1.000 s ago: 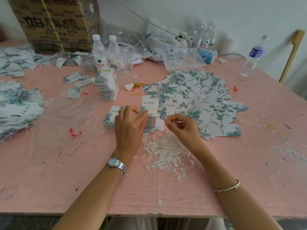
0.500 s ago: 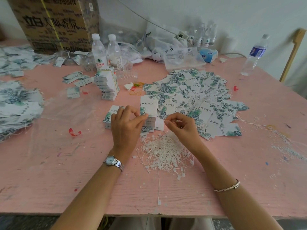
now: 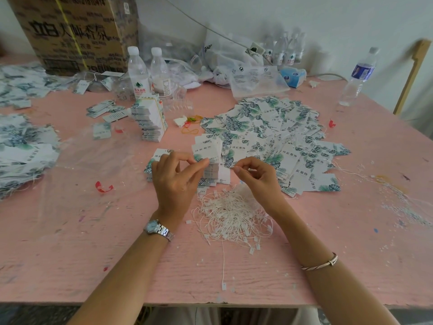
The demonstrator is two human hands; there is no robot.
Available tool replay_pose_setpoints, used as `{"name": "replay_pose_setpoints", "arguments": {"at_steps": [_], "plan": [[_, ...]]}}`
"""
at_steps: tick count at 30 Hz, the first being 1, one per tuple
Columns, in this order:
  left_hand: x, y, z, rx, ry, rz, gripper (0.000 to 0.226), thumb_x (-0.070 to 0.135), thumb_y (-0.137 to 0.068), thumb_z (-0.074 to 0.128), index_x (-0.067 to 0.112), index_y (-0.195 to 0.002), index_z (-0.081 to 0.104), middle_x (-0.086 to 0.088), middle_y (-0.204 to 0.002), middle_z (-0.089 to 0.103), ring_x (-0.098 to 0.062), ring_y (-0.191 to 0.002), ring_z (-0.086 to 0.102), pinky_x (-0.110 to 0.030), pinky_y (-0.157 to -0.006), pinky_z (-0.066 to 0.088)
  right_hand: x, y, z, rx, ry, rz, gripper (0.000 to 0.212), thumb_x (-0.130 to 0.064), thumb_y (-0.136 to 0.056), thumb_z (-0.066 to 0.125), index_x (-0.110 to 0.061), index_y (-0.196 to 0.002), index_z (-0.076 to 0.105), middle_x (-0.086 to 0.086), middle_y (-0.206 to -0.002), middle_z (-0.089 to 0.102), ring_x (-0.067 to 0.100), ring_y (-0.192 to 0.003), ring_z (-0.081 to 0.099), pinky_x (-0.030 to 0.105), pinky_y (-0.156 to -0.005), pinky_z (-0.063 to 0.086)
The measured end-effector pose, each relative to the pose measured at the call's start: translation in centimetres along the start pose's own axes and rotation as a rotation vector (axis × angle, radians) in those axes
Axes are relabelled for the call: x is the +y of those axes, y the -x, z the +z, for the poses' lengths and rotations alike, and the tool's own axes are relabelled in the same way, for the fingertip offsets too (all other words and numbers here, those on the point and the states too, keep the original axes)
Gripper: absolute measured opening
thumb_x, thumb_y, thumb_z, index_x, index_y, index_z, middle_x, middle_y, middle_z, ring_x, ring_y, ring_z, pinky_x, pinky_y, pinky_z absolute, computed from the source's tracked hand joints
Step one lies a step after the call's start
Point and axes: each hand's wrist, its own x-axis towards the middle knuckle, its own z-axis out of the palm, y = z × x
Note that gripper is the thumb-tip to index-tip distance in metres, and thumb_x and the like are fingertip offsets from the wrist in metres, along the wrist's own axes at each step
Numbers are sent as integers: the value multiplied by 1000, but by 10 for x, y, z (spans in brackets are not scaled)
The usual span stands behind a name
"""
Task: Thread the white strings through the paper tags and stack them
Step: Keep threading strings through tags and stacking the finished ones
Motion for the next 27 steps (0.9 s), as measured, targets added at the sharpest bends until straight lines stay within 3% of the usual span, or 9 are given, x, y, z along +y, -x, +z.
{"name": "replay_pose_setpoints", "arguments": {"at_steps": [5,7,11,14,17,21,24,27], "plan": [[9,-1,-4,54,-15,259,13,31,-90,76,20,-87,83,10,-94,53,-15,-71,41,-37,-65,31,-7,-1,-5,9,-187,41,5,-16,-96,65,-18,-91,66,-2,-78,66,11,-49,29,26,-46,21],[16,0,-5,22,9,328,11,30,-85,79,20,-83,83,11,-95,53,-13,-73,43,-34,-68,29,-9,-1,-7,-15,-268,58,3,-15,-95,64,-14,-92,65,-7,-74,66,11,-48,26,23,-46,22],[26,5,-6,-22,74,414,9,25,-87,79,18,-84,83,11,-95,54,-13,-75,45,-32,-70,30,-10,-2,-11,-25,-332,115,7,-11,-95,62,-13,-89,65,-12,-51,41,9,-47,22,21,-47,21],[30,9,-4,-73,134,407,7,25,-89,78,21,-86,83,11,-94,57,-12,-76,47,-32,-70,33,-11,-3,-10,14,-342,138,13,-9,-92,65,-18,-82,69,-10,-51,42,9,-47,24,23,-47,19],[32,10,-1,-172,195,282,14,36,-84,81,23,-90,82,6,-97,66,-14,-83,52,-32,-76,35,-10,-3,-9,79,-335,116,16,-6,-90,67,-17,-80,72,-7,-53,48,8,-46,26,20,-46,23],[35,12,2,-271,296,-156,53,53,-82,70,15,-118,72,-5,-112,57,-10,-108,40,-24,-94,36,-8,-4,-12,101,-312,74,15,-6,-88,71,-18,-80,76,-4,-55,52,9,-48,27,19,-47,22],[36,13,0,-325,433,-392,51,48,-88,63,10,-122,67,-3,-113,57,-15,-107,50,-19,-94,41,-7,-2,-12,20,-280,9,5,-8,-85,71,-11,-84,74,-12,-56,57,4,-46,31,13,-47,27],[37,12,1,-344,495,-465,36,44,-90,60,12,-101,71,7,-97,62,-17,-95,56,-30,-84,46,-8,0,-9,-83,-220,-67,3,-3,-86,69,-4,-87,71,-13,-65,66,-2,-49,42,9,-52,34]]}}
